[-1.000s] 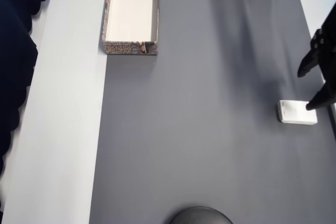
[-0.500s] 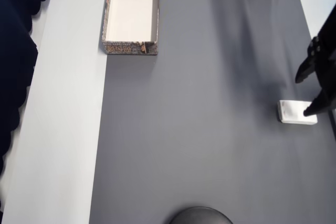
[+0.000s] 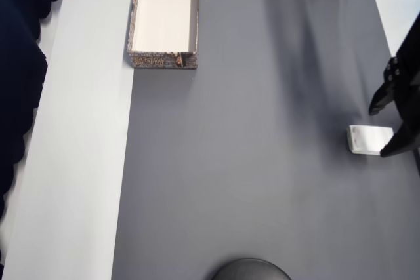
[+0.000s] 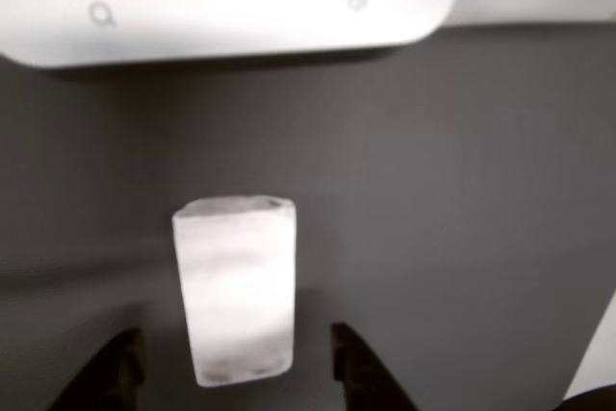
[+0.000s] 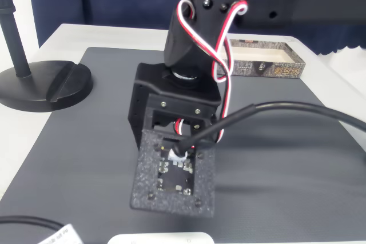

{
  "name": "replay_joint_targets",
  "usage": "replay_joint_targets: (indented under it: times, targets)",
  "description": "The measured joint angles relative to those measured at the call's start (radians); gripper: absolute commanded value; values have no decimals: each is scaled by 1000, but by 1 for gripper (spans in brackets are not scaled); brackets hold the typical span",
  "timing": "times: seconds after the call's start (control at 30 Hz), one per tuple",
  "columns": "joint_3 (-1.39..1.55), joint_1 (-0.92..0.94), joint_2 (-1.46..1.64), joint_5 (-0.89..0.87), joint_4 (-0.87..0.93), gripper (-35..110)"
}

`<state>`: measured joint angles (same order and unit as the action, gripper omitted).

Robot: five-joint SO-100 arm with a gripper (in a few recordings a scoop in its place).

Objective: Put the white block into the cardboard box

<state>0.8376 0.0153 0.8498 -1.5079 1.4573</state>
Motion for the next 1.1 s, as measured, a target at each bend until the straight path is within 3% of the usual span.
replay_joint_targets:
  times: [1.1]
  targets:
    - [-18,2,-64,-11,0,26]
